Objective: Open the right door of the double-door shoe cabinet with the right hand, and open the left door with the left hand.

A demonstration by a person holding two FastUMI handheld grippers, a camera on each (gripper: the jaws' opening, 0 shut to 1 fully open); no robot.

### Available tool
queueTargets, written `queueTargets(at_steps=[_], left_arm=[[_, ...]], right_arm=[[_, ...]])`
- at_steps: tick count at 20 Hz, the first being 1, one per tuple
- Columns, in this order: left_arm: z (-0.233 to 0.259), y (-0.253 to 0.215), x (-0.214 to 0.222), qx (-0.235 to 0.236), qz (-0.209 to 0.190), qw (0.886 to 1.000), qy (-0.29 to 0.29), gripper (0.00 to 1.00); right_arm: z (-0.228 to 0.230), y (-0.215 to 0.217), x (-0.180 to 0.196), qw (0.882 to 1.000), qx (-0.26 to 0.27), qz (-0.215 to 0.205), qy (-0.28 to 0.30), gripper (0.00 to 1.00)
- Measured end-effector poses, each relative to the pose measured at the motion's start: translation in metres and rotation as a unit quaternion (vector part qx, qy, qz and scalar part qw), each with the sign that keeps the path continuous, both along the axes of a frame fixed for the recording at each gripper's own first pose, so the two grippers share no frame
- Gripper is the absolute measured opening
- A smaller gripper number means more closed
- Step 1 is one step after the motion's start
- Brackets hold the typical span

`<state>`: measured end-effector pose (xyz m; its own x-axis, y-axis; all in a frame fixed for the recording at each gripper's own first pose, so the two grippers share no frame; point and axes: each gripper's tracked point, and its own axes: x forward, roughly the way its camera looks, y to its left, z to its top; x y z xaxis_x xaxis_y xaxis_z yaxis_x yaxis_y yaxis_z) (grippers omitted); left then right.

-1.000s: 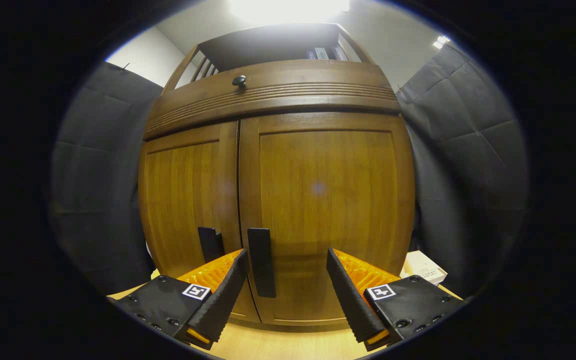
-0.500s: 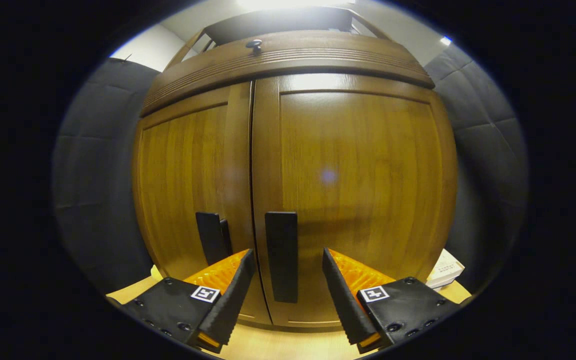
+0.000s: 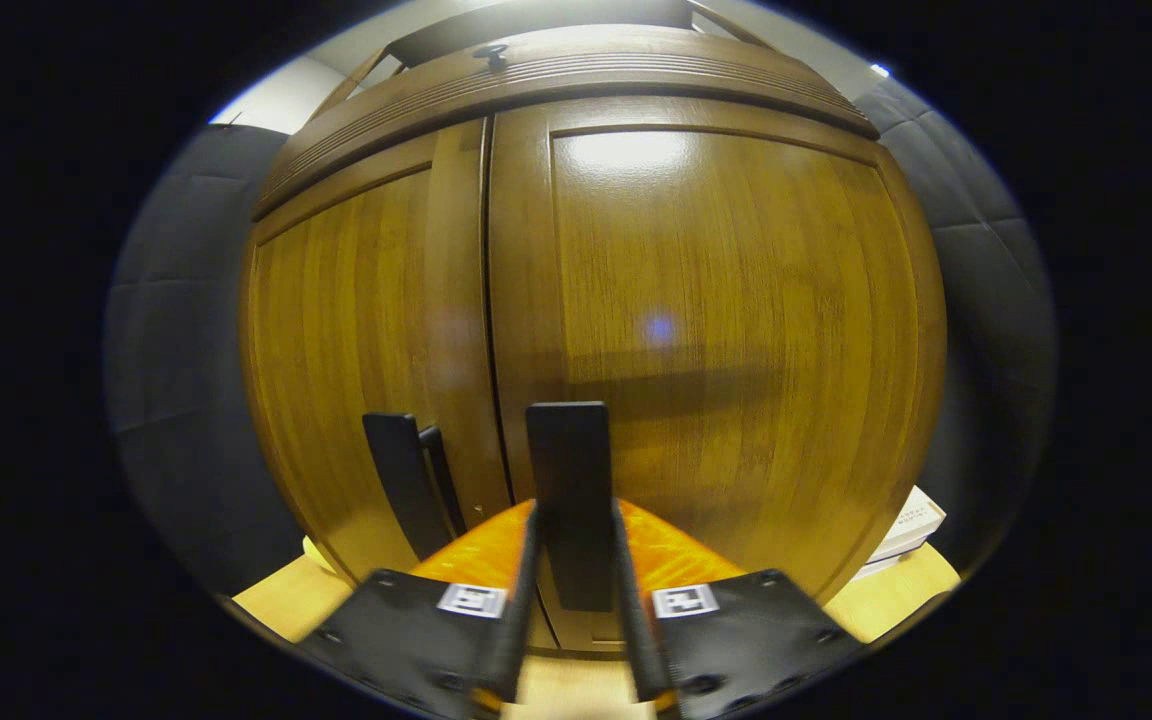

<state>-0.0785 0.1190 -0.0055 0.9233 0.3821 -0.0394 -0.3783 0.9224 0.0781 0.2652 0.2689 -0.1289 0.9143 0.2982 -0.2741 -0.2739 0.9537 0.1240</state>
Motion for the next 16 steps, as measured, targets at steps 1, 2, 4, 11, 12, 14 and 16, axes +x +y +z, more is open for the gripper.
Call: queueTargets(at_steps=[1, 2, 4, 11, 12, 14, 16], left_arm=[[-0.001, 0.000, -0.001, 0.000, -0.001, 1.000, -0.001, 0.96], [-0.001, -0.001, 0.000, -0.001, -0.003, 1.000, -0.002, 0.96], [-0.001, -0.001, -0.001, -0.003, -0.010, 1.000, -0.003, 0.96], [0.001, -0.006, 0.000, -0.006, -0.032, 0.999, -0.012, 0.96], [0.002, -0.007, 0.000, -0.009, -0.036, 0.999, -0.013, 0.96], [0.004, -0.010, 0.000, -0.016, -0.045, 0.999, -0.013, 0.96], [0.003, -0.012, 0.001, -0.018, -0.057, 0.998, -0.013, 0.96]], right_arm=[[-0.002, 0.001, 0.004, 1.000, -0.001, 0.000, 0.001, 0.33], [-0.001, 0.000, 0.002, 1.000, -0.003, 0.004, 0.002, 0.33], [-0.003, 0.000, 0.001, 1.000, -0.001, 0.006, 0.007, 0.29], [0.002, -0.007, -0.020, 1.000, 0.011, 0.017, 0.006, 0.10], [0.002, -0.008, -0.024, 1.000, 0.012, 0.021, 0.006, 0.10], [0.003, -0.012, -0.034, 1.000, 0.011, 0.027, 0.005, 0.13], [0.004, -0.015, -0.044, 0.999, 0.013, 0.032, 0.008, 0.13]])
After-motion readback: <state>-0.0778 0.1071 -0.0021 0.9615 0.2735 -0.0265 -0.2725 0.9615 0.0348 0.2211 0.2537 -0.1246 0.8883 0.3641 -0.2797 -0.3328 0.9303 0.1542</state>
